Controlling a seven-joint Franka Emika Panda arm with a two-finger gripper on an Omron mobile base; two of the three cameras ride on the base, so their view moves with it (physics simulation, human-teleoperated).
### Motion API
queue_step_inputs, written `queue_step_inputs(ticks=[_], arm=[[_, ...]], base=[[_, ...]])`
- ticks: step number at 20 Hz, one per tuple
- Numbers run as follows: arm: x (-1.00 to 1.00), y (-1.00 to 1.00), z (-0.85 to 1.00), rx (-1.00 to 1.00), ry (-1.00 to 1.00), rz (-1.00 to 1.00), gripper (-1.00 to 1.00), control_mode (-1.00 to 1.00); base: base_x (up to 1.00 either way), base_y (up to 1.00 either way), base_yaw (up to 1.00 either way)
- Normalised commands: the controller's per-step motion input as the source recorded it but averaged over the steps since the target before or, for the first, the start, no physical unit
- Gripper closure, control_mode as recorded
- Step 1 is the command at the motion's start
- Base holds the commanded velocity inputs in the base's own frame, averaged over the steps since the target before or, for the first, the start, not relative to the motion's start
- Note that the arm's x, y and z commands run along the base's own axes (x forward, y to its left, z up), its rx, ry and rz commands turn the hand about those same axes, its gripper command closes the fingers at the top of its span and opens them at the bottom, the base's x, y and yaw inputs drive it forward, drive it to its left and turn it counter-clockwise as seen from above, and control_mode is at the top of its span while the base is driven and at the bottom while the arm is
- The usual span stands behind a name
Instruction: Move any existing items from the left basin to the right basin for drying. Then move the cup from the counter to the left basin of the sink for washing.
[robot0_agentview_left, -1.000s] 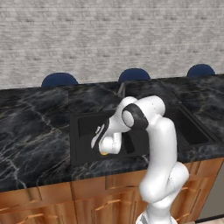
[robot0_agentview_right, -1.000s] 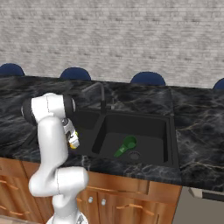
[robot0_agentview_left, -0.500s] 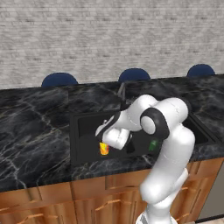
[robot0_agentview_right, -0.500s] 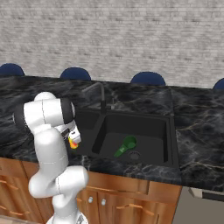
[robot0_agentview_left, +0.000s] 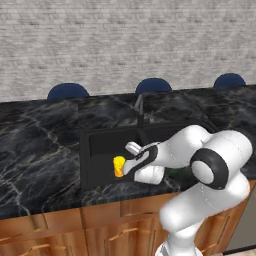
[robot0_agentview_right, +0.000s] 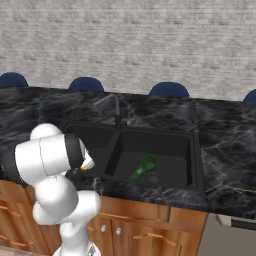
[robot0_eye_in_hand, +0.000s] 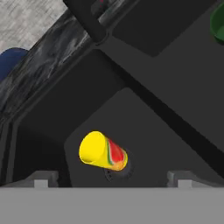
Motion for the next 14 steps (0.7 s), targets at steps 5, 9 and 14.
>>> queue_step_inputs(ticks=[5, 9, 14], arm=[[-0.37, 0.23, 1.00, -0.20, 0.00, 0.00, -1.00, -1.00], [-0.41, 0.18, 1.00, -0.20, -0.02, 0.00, -1.00, -1.00], [-0.48, 0.13, 1.00, -0.20, -0.02, 0.00, -1.00, -1.00]], base=[[0.00, 0.00, 0.00], [0.00, 0.00, 0.00], [0.00, 0.00, 0.00]])
